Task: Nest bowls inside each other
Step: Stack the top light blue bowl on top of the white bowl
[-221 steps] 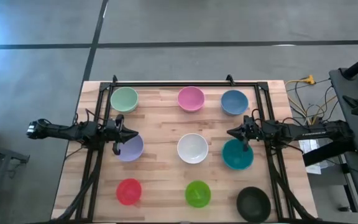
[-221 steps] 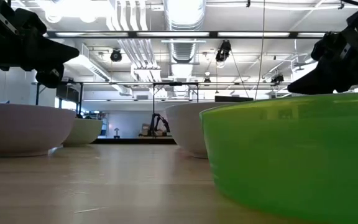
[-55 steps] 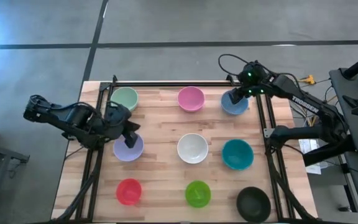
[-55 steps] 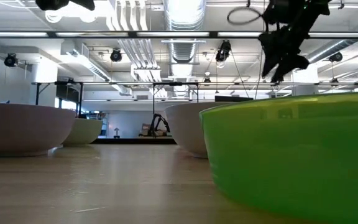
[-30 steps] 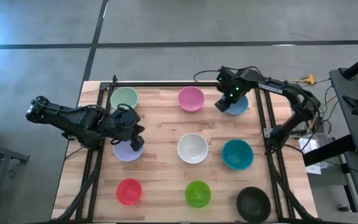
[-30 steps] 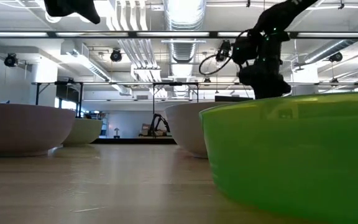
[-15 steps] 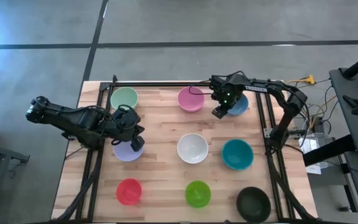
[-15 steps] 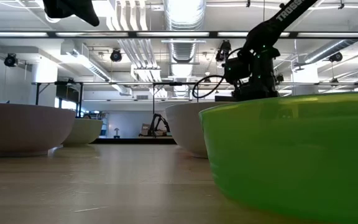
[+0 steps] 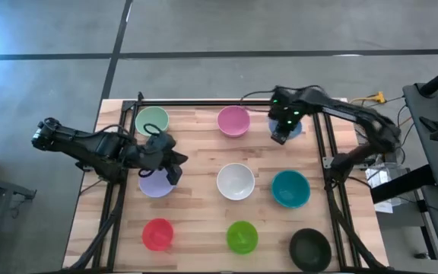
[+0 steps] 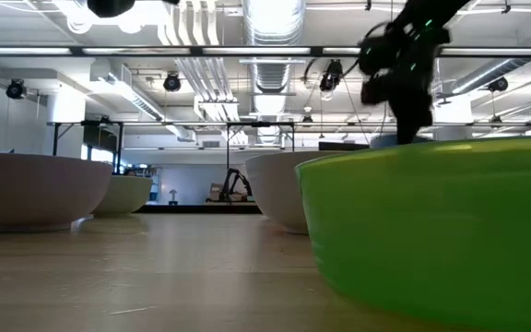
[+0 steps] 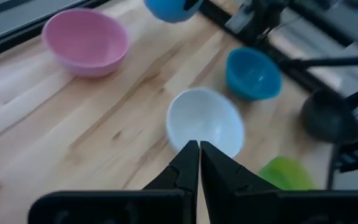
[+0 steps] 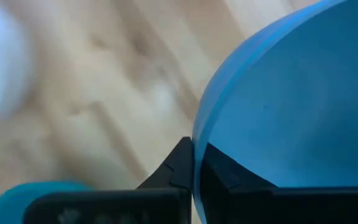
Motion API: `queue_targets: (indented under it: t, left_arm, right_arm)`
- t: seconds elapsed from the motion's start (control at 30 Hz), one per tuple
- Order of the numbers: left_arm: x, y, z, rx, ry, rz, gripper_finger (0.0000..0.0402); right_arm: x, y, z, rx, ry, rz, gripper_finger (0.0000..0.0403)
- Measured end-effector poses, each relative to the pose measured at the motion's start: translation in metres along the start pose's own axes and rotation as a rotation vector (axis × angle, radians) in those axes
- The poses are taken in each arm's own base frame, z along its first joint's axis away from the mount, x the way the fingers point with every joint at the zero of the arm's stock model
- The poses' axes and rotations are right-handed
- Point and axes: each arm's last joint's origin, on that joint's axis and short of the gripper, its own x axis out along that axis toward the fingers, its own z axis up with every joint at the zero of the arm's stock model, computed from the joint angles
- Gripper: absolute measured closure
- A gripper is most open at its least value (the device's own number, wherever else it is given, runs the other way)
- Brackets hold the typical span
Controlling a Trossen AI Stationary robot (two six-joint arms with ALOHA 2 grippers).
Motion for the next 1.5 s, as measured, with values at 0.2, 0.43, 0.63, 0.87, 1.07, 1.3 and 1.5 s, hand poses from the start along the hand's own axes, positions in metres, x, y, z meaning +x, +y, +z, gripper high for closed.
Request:
queue_targets:
  t: [0.2,0.43,0.63,0.87,1.07,1.3,1.5]
  left_arm:
    - [0.002,-0.003,0.002,-0.011,-0.021,-0.023,0.0402]
    - [0.0,0.002,-0.001,0.197,0.012,0.012,0.0402]
    - [-0.015,0.018,-0.006,0.267,0.075,0.065,0.0402]
    - [-0.036,0.053,-0.026,0.325,0.108,0.089,0.0402]
    - [-0.05,0.082,-0.046,0.284,0.049,0.011,0.0402]
    - [-0.05,0.097,-0.062,0.21,0.045,-0.058,0.0402]
    - [-0.045,0.1,-0.068,0.22,0.063,-0.046,0.0402]
  right_arm:
    - [-0.055,0.024,-0.053,-0.058,-0.353,0.269,0.0394]
    - [-0.081,0.047,-0.112,-0.014,-0.723,0.538,0.0394]
    - [-0.089,0.065,-0.121,0.045,-1.081,0.897,0.0394]
    - [-0.09,0.103,-0.107,0.049,-1.342,1.075,0.0394]
    - [-0.074,0.175,-0.085,-0.026,-1.253,0.959,0.0394]
    - [-0.058,0.257,-0.057,-0.133,-0.982,0.757,0.0394]
    - [-0.047,0.305,-0.026,-0.265,-0.722,0.482,0.0394]
